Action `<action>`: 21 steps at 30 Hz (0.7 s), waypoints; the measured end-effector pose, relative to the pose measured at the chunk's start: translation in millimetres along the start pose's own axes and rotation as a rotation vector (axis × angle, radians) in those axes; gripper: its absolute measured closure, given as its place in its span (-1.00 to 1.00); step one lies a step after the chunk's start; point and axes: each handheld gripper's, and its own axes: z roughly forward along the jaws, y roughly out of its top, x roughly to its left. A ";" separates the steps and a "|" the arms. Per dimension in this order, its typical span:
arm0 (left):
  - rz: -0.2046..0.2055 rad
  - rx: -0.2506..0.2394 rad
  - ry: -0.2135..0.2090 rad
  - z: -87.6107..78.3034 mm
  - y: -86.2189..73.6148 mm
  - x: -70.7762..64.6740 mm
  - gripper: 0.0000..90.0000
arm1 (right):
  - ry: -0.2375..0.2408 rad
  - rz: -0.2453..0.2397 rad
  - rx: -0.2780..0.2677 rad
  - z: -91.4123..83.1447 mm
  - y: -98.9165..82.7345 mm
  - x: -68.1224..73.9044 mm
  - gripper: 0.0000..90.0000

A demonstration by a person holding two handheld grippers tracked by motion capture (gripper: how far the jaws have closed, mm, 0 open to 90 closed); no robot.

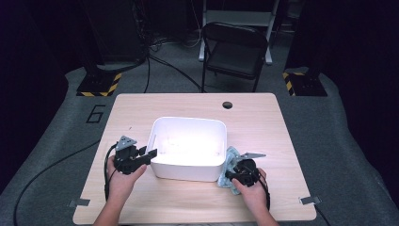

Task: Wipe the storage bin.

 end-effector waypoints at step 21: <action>-0.012 0.039 0.008 1.1 -2.2 -20.1 0.22 | -0.023 0.048 -0.008 -7.5 0.8 -16.7 0.49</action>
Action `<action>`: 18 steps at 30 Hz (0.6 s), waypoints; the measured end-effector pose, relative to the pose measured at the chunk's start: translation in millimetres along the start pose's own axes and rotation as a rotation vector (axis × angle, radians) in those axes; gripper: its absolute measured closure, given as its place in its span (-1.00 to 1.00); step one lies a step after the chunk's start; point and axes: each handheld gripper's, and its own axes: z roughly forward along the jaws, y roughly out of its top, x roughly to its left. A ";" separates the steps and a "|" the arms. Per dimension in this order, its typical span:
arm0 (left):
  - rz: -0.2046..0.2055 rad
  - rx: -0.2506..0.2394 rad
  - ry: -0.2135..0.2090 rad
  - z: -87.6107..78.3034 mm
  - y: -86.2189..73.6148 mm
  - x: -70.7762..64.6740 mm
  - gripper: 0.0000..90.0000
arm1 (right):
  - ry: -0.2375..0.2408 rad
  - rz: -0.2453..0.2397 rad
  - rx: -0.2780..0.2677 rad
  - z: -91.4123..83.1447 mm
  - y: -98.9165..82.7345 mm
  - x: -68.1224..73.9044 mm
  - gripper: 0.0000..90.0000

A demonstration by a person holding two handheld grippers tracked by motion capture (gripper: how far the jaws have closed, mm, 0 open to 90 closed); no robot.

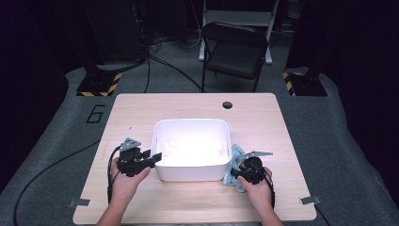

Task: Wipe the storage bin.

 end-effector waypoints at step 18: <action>0.105 -0.016 -0.061 1.0 16.9 0.5 0.03 | -0.018 0.056 -0.036 -11.3 -3.9 -17.7 0.46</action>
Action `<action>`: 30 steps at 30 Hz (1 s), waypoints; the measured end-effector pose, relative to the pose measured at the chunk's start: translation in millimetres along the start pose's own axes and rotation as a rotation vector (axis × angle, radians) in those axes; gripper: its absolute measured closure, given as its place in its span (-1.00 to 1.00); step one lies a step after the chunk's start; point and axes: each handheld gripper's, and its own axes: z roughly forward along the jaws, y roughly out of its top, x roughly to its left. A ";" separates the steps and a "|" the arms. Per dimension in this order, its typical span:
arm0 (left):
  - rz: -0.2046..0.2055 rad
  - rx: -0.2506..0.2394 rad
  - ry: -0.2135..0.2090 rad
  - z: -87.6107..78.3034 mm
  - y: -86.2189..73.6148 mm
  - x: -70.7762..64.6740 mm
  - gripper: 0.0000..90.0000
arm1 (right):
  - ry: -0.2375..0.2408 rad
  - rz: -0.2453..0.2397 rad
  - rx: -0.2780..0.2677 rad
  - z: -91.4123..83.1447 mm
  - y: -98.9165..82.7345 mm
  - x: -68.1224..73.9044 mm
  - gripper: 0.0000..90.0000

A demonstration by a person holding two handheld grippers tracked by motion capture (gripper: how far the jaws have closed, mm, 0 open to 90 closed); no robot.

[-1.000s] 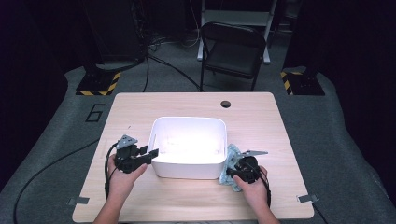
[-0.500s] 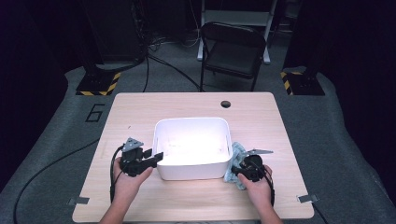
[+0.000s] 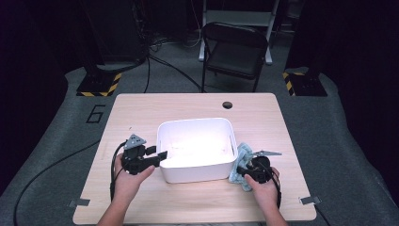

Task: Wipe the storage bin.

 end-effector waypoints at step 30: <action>0.064 -0.049 -0.012 49.9 24.7 46.9 0.38 | 0.014 -0.019 -0.039 -11.1 -14.7 15.3 0.44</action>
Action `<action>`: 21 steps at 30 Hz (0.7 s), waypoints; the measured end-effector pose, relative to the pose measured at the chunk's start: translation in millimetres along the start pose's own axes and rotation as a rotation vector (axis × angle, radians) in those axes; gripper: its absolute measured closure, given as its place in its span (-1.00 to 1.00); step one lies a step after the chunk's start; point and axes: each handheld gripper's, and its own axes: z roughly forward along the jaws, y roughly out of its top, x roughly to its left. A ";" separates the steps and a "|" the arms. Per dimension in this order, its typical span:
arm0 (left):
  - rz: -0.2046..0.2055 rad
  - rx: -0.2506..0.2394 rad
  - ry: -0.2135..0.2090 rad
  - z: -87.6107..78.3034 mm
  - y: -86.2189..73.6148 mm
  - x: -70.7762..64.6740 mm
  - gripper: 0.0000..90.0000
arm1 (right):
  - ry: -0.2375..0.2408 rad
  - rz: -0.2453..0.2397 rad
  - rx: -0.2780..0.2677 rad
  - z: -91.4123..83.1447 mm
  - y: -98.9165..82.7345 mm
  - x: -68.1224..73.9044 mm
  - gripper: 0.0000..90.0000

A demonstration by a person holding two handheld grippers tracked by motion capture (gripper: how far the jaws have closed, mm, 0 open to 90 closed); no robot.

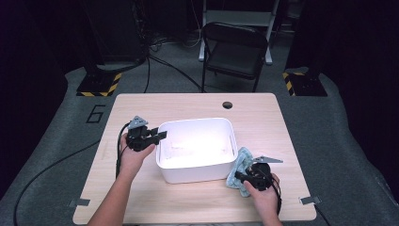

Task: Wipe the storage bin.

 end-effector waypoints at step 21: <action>-0.061 -0.005 0.147 -44.5 -28.2 -23.3 0.32 | 0.022 -0.036 0.020 14.3 13.5 2.4 0.43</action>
